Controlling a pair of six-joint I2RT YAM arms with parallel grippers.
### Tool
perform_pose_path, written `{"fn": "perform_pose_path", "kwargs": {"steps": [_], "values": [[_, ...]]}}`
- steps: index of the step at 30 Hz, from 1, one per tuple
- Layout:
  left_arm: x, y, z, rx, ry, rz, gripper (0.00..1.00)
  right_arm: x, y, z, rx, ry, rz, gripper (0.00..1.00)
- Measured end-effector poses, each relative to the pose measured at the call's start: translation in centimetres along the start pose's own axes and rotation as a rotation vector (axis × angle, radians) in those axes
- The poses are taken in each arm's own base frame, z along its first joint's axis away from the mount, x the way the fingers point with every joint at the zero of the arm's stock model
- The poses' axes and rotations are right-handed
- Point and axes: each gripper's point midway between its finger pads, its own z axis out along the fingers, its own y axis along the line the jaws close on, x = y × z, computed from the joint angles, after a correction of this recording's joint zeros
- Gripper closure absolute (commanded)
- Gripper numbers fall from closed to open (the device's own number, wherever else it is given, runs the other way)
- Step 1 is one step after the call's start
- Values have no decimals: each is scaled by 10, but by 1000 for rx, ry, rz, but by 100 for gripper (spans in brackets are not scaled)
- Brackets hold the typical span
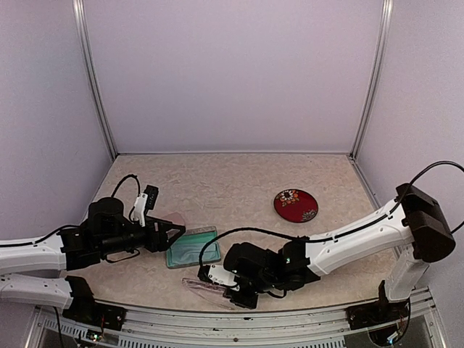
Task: Organize the sunglasses
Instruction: Place the sunglasses in the sunglasses case.
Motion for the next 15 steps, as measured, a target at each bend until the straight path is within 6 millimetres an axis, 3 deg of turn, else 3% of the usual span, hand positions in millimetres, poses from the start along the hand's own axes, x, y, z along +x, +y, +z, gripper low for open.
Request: {"fn": "perform_pose_path", "kwargs": {"steps": [8, 15], "values": [[-13, 9, -9, -30, -42, -17, 37, -38, -40, -9, 234, -62, -148, 87], [-32, 12, -20, -41, -100, -25, 36, -63, -66, -3, 405, -94, -340, 90]]}}
